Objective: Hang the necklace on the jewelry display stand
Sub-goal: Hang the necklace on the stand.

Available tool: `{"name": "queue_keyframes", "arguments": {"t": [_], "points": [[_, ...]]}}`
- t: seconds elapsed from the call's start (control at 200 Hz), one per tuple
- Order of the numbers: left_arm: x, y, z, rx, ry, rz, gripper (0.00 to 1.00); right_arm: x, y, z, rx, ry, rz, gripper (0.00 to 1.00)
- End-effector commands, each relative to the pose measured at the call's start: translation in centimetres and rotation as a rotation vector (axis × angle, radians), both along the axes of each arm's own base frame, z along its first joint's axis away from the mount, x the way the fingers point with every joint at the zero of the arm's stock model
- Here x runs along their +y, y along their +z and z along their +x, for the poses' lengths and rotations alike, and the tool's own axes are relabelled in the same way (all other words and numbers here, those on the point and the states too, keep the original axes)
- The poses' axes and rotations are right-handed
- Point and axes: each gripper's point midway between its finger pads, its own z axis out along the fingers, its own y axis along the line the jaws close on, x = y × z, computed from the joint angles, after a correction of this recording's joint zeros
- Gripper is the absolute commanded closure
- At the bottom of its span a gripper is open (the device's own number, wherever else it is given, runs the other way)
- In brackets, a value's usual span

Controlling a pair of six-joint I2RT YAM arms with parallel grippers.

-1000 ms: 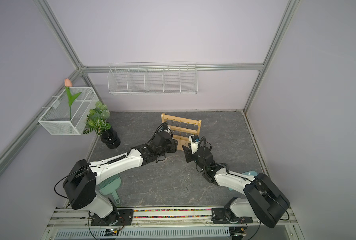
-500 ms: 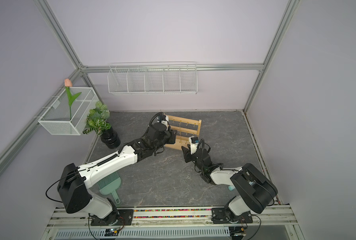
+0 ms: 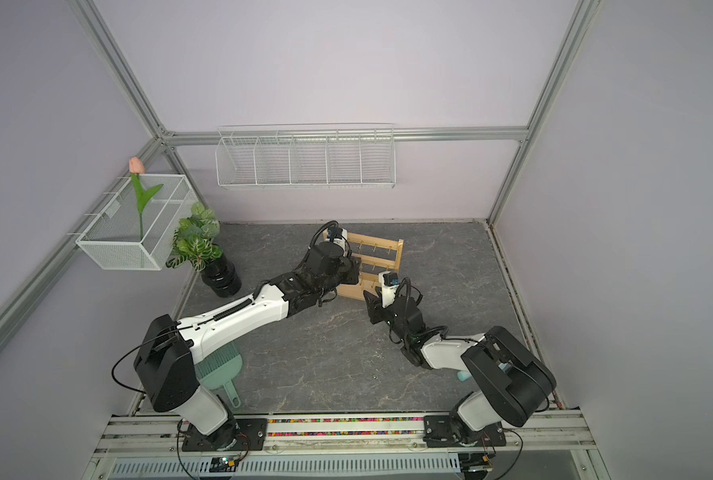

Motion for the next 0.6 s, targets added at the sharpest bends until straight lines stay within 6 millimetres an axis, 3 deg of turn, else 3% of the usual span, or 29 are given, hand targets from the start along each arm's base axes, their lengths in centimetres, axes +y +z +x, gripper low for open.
{"name": "queue_keyframes", "arguments": {"t": [0.0,0.595], "points": [[-0.43,1.04,1.11,-0.038,0.012,-0.008,0.7,-0.46,0.06,0.23,-0.012,-0.019,0.02,0.56],[-0.29,0.37,1.73,-0.038,0.041,0.019,0.77,-0.65,-0.09,0.46,-0.005,-0.021,0.031,0.55]]}}
